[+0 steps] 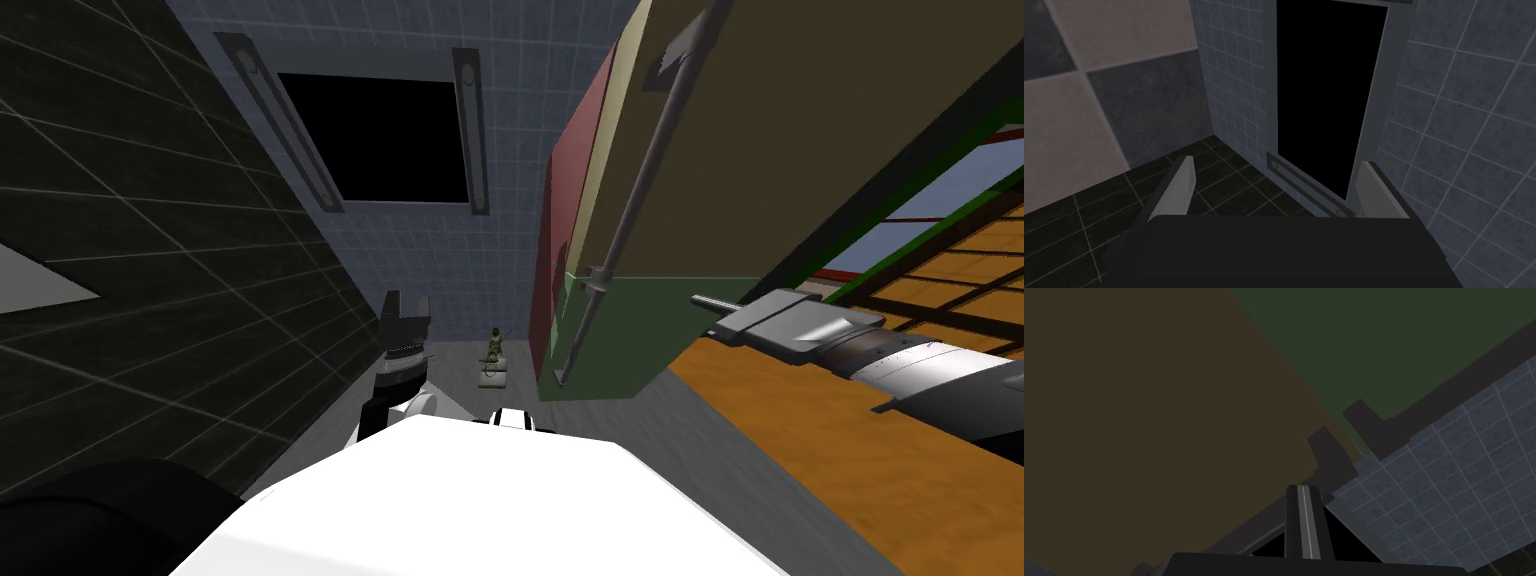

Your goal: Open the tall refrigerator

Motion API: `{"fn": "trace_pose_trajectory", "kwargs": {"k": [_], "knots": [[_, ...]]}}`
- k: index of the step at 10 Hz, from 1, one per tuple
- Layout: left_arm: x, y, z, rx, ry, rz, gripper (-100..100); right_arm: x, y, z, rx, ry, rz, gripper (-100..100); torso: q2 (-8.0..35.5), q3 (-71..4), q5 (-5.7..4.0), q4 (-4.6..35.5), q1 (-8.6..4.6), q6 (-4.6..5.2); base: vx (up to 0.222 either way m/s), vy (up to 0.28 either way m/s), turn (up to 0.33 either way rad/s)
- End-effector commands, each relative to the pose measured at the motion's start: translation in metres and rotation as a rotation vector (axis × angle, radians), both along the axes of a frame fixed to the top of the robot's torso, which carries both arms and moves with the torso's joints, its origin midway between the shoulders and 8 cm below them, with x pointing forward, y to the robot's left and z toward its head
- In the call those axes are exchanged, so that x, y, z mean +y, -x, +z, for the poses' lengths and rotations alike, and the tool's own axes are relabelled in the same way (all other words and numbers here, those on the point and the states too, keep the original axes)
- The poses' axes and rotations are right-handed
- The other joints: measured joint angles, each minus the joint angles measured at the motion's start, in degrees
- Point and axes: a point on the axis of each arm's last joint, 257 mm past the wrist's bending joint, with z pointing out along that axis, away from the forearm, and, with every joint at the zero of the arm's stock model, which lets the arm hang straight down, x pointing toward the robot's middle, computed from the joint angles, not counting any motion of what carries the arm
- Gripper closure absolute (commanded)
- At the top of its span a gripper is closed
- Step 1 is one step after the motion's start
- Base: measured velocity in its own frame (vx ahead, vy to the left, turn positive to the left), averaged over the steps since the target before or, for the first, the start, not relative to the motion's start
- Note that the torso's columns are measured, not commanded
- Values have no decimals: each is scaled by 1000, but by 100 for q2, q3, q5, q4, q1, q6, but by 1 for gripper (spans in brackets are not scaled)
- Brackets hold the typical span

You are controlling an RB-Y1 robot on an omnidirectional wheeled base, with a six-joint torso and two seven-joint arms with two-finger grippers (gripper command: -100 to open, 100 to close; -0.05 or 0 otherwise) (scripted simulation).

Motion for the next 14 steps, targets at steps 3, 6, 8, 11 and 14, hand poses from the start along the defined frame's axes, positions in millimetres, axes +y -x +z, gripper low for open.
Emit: {"fn": "trace_pose_trajectory", "kwargs": {"k": [3, 6, 8, 11, 14], "knots": [[0, 0, 0, 0, 0, 0, 0, 59, 1, 3, -4, -2, 157, 100, -7, -5, 0, -3, 2, -1, -272, -308, 55], [0, 0, 0, 0, 1, 0, 0, 30, -4, 4, -5, -5, 84, -100, -84, -52, 25, -26, 80, -2, 43, 37, -2], [0, 0, 0, 0, 1, 0, 0, 18, -5, 3, -4, -5, 53, -100, -38, -28, 16, -15, 42, -3, 142, 218, -5], [0, 0, 0, 0, 1, 0, 0, -2, -6, 3, -3, -2, 1, -100, 11, 7, -11, 3, -30, 0, 184, 205, -9], [0, 0, 0, 0, 1, 0, 0, -27, -6, 2, -1, 2, -60, -100, 1, 0, -2, 0, -4, -1, 186, 213, -11]]}}
